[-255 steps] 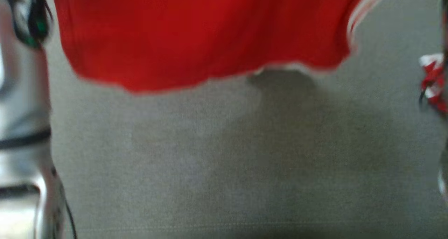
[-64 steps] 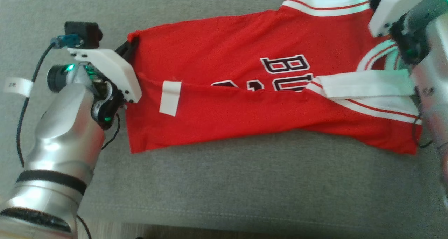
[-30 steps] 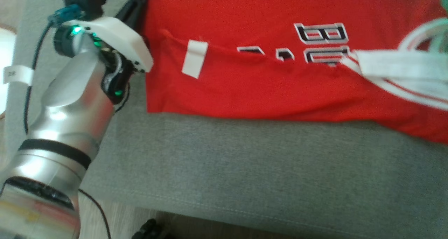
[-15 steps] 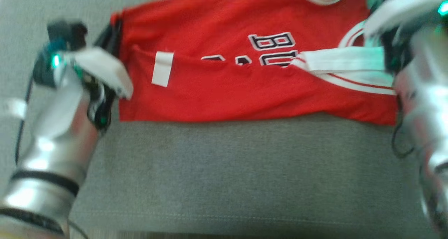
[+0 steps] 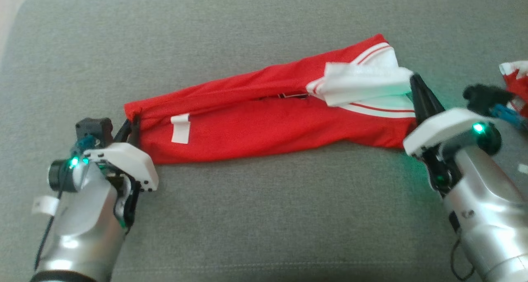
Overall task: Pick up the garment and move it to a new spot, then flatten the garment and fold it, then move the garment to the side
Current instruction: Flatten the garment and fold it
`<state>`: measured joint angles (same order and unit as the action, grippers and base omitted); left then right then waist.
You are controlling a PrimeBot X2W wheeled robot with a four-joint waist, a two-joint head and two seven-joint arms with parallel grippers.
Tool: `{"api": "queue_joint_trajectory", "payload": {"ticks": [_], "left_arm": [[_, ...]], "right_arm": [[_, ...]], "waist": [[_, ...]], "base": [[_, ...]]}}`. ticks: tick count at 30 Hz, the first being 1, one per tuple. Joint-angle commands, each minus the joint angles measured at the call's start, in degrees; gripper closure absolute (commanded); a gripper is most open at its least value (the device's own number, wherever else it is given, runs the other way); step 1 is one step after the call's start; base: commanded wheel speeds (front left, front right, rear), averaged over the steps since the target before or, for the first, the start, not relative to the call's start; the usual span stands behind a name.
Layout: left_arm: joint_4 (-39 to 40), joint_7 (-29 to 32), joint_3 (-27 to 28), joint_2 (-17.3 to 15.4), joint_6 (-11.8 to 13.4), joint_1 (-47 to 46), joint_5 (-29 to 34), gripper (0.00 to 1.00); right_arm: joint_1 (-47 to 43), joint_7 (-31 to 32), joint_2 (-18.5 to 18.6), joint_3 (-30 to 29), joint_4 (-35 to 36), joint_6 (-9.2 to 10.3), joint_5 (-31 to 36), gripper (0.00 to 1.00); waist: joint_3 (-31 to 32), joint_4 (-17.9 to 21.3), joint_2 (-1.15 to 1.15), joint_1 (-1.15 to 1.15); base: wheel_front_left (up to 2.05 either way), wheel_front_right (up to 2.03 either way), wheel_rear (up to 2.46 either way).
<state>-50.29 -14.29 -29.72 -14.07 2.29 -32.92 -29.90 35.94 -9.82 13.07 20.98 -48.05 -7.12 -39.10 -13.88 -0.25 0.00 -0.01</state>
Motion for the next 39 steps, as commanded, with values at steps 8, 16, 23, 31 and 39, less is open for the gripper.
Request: {"api": "queue_joint_trajectory", "payload": {"ticks": [8, 16, 23, 31, 39], "left_arm": [[9.59, -0.71, 8.96, 1.43, 5.83, 6.37, 4.73, 0.00], [17.54, -0.71, 14.84, 6.99, 4.99, 14.65, 9.92, 0.00], [19.22, -0.71, 17.52, 9.82, 2.73, 17.28, 13.92, 0.00], [19.46, -0.71, 20.04, 10.79, 1.41, 17.89, 15.84, 0.00], [19.17, -0.71, 20.56, 11.13, 0.61, 17.71, 16.16, 0.00]], "right_arm": [[-0.45, -1.68, 1.80, -3.06, -0.24, -0.36, 0.07, 0.00], [1.17, 0.36, 0.38, -4.88, -10.11, -0.36, 3.50, 0.00], [0.97, 5.39, -2.18, -2.32, -16.12, -0.36, 4.61, 1.00], [2.60, -1.19, 1.20, -4.26, -15.97, -0.36, 3.39, 1.00], [4.84, -4.20, 3.65, -4.69, -12.65, -0.36, 4.33, 1.00]], "waist": [[1.27, -4.19, 0.00, 0.01], [1.50, -8.90, 0.00, 0.01], [2.36, -10.31, 0.00, 0.01], [3.25, -6.35, 0.00, 0.01], [3.60, -1.84, 0.00, 0.01]], "base": [[0.00, 0.00, 0.00], [0.00, 0.00, 0.00], [0.00, 0.00, 0.00], [0.00, 0.00, 0.00], [0.00, 0.00, 0.00]]}}
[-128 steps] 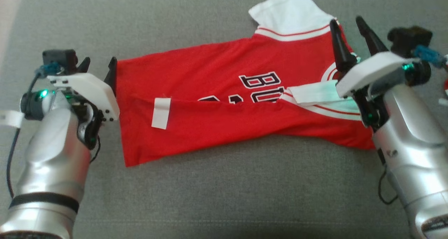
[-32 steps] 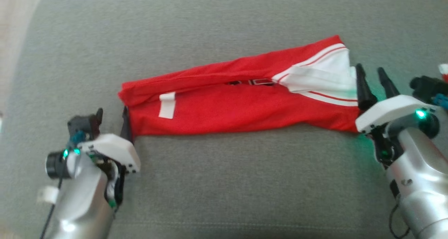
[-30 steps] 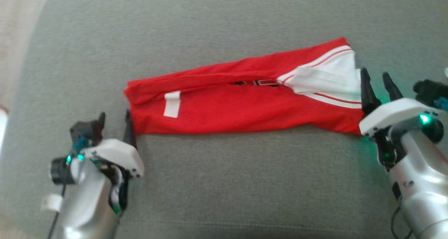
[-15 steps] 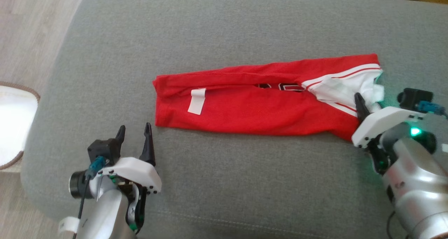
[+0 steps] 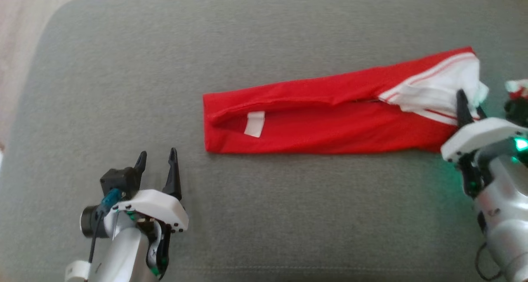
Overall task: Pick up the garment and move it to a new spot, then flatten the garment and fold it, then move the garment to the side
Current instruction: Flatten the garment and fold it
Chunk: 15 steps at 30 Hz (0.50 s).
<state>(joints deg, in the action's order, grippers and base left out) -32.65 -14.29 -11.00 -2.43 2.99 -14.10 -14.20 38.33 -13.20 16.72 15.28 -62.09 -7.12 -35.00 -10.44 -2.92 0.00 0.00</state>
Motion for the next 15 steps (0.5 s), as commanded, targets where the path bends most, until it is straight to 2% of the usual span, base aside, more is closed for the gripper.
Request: {"api": "queue_joint_trajectory", "payload": {"ticks": [1, 5, 8, 15], "left_arm": [[1.52, -0.71, 1.59, -0.49, -0.16, -1.13, 0.12, 0.00], [1.51, -0.71, -0.20, -0.46, 0.21, -1.21, -1.70, 0.00], [1.35, -0.71, -1.84, -0.46, 0.54, -1.33, -2.97, 0.00], [1.23, -0.71, -5.60, -0.45, 1.04, -1.21, -4.67, 0.00]], "right_arm": [[2.51, -0.97, -0.41, 1.62, 2.70, -0.36, 0.44, 1.00], [1.84, -0.92, -3.50, 6.00, 9.59, -0.36, 0.49, 1.00], [0.50, 0.99, -5.93, 10.17, 14.93, -0.36, -0.70, 1.00], [-1.74, 5.91, -9.62, 17.91, 22.74, -0.36, -3.53, 1.00]], "waist": [[0.24, 1.34, 0.00, 0.00], [0.64, 2.32, 0.00, 0.00], [1.17, 1.56, 0.00, 0.00], [2.03, -4.72, 0.00, 0.00]], "base": [[0.00, 0.00, 0.00], [0.00, 0.00, 0.00], [0.00, 0.00, 0.00], [0.00, 0.00, 0.00]]}}
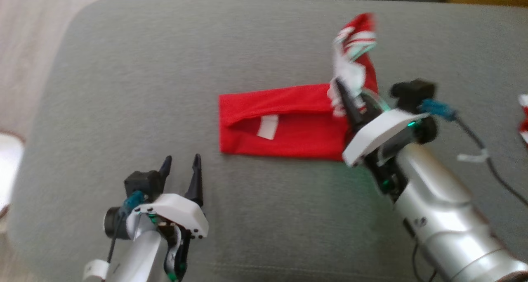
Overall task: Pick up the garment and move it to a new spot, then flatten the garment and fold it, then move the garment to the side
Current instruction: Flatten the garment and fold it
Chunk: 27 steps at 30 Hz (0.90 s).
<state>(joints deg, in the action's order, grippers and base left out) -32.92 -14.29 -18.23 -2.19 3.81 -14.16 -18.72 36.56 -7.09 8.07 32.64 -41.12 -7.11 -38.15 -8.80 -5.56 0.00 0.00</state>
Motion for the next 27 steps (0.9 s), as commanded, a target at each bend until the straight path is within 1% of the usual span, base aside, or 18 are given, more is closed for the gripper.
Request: {"api": "queue_joint_trajectory", "payload": {"ticks": [1, 5, 9, 10, 11, 14, 16, 18, 20, 22, 24, 27], "left_arm": [[1.51, -0.71, 1.20, -0.69, 0.34, -1.07, -0.33, 0.00], [1.32, -0.71, -1.15, -0.69, 0.51, -0.59, -0.89, 0.00], [0.93, -0.71, -3.15, -0.69, 0.56, -0.34, -1.30, 0.00], [0.92, -0.71, -3.46, -0.69, 0.67, -0.39, -1.44, 0.00], [0.99, -0.71, -3.66, -0.69, 0.86, -0.45, -1.65, 0.00], [1.33, -0.71, -3.95, -0.69, 1.49, -0.58, -2.04, 0.00], [1.61, -0.71, -3.58, -0.69, 1.90, -0.67, -1.96, 0.00], [2.07, -0.71, -2.87, -0.69, 2.21, -0.73, -1.57, 0.00], [2.56, -0.71, -1.95, -0.69, 2.44, -0.87, -1.29, 0.00], [3.08, -0.71, -0.83, -0.69, 2.69, -1.15, -0.66, 0.00], [3.52, -0.71, 0.62, -0.69, 2.84, -1.24, -0.19, 0.00], [4.37, -0.71, 2.58, -0.69, 2.86, -1.06, 1.10, 0.00]], "right_arm": [[-0.06, 0.30, -1.49, 1.45, 2.14, -0.37, -0.55, 1.00], [0.02, 1.44, -3.17, 3.94, 1.71, -0.37, -0.83, 1.00], [0.97, 1.05, -4.55, 4.76, -0.95, -0.37, -0.99, 1.00], [1.36, 0.81, -4.77, 4.83, -1.81, -0.37, -1.03, 0.65], [1.81, 0.14, -4.93, 4.76, -2.44, -0.37, -1.17, 0.00], [3.13, -3.16, -5.13, 3.93, -4.01, -0.37, -1.12, 0.00], [3.70, -5.29, -5.16, 3.06, -4.56, -0.37, -1.07, 0.00], [4.27, -6.90, -5.17, 0.81, -6.01, -0.37, 0.60, 0.00], [4.40, -7.63, -5.12, -2.62, -7.57, -0.37, 2.87, 0.00], [4.08, -7.83, -4.57, -7.23, -8.18, -0.37, 5.31, 0.00], [2.66, -7.87, -4.06, -12.29, -7.11, -0.37, 8.48, 0.00], [-0.57, -7.88, -4.05, -18.35, -5.10, -0.37, 13.48, 0.00]], "waist": [[0.49, -3.16, 0.00, 0.00], [0.80, -7.99, 0.00, 0.00], [0.87, -11.35, 0.00, 0.00], [0.80, -11.81, 0.00, 0.00], [0.76, -12.05, 0.00, 0.00], [0.73, -11.70, 0.00, 0.00], [0.82, -10.47, 0.00, 0.00], [1.00, -8.77, 0.00, 0.00], [1.00, -6.90, 0.00, 0.00], [0.89, -4.90, 0.00, 0.00], [0.89, -2.93, 0.00, 0.00], [1.03, -0.03, 0.00, 0.00]], "base": [[0.00, 0.00, 0.00], [0.00, 0.00, 0.00], [0.00, 0.00, 0.00], [0.00, 0.00, 0.00], [0.00, 0.00, 0.00], [0.00, 0.00, 0.00], [0.00, 0.00, 0.00], [0.00, 0.00, 0.00], [0.00, 0.00, 0.00], [0.00, 0.00, 0.00], [0.00, 0.00, 0.00], [0.00, 0.00, 0.00]]}}
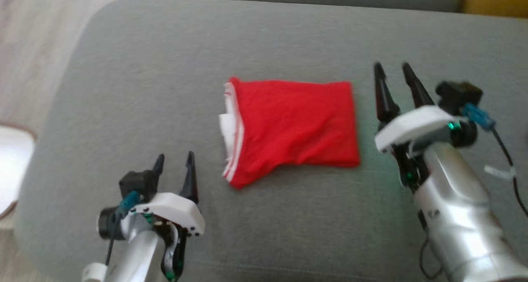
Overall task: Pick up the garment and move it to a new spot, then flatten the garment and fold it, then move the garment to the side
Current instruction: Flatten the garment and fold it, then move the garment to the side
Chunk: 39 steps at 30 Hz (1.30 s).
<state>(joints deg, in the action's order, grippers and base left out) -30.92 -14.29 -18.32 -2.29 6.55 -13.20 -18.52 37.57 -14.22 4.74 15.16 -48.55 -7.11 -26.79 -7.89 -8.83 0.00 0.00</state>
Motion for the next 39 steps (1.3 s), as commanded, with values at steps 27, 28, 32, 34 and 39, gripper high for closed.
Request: {"api": "queue_joint_trajectory", "payload": {"ticks": [27, 28, 32, 34, 39], "left_arm": [[6.99, -0.71, 6.31, -0.59, 0.78, 1.81, 1.94, 0.00], [7.17, -0.71, 6.16, -0.59, 1.13, 1.60, 1.27, 0.00], [7.19, -0.71, 4.88, -0.59, 1.15, 1.57, 1.14, 0.00], [7.03, -0.71, 4.59, -0.59, 1.26, 1.87, 1.18, 0.00], [7.09, -0.71, 4.63, -0.59, 1.20, 2.40, 1.32, 0.00]], "right_arm": [[-10.58, -0.73, -1.85, -0.28, 5.40, -0.37, 7.22, 0.00], [-9.75, -0.48, -1.85, 0.71, 4.56, -0.37, 6.07, 0.00], [-5.93, 0.32, -1.86, 3.14, -0.49, -0.37, 3.69, 0.00], [-3.45, 0.88, -1.86, 3.70, -5.71, -0.37, 3.49, 0.00], [-1.50, 4.02, -1.86, 6.54, -12.66, -0.37, 1.46, 1.00]], "waist": [[-1.66, 5.21, 0.00, 0.00], [-2.15, 4.29, 0.00, 0.00], [-3.27, 0.74, 0.00, 0.00], [-3.84, -1.38, 0.00, 0.00], [-4.15, -2.88, 0.00, 0.00]], "base": [[0.00, 0.00, 0.00], [0.00, 0.00, 0.00], [0.00, 0.00, 0.00], [0.00, 0.00, 0.00], [0.00, 0.00, 0.00]]}}
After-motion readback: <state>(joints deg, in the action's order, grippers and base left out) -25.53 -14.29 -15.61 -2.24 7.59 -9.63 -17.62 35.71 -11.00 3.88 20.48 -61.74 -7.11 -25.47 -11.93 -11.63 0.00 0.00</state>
